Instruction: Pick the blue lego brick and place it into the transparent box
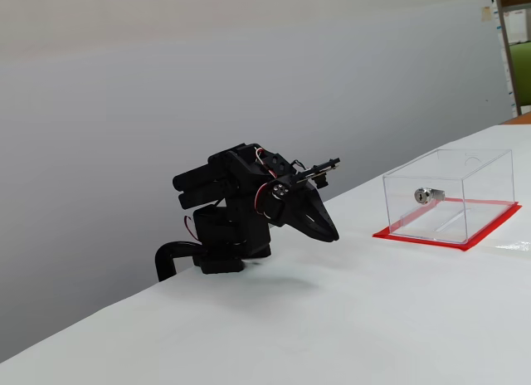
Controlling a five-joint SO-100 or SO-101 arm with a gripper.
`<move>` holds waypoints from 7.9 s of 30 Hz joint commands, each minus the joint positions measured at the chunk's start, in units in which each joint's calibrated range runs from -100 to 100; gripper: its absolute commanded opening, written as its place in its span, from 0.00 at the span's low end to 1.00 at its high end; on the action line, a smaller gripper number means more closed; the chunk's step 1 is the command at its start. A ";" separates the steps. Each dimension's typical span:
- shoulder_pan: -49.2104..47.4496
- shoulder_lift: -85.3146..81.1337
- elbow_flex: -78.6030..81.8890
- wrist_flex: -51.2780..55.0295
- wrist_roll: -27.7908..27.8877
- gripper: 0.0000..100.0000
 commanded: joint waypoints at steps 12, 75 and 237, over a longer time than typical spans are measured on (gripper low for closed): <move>0.24 -0.59 0.78 -0.25 -0.01 0.02; 0.24 -0.59 0.78 -0.25 -0.01 0.02; 79.50 112.69 -121.47 10.98 10.22 0.08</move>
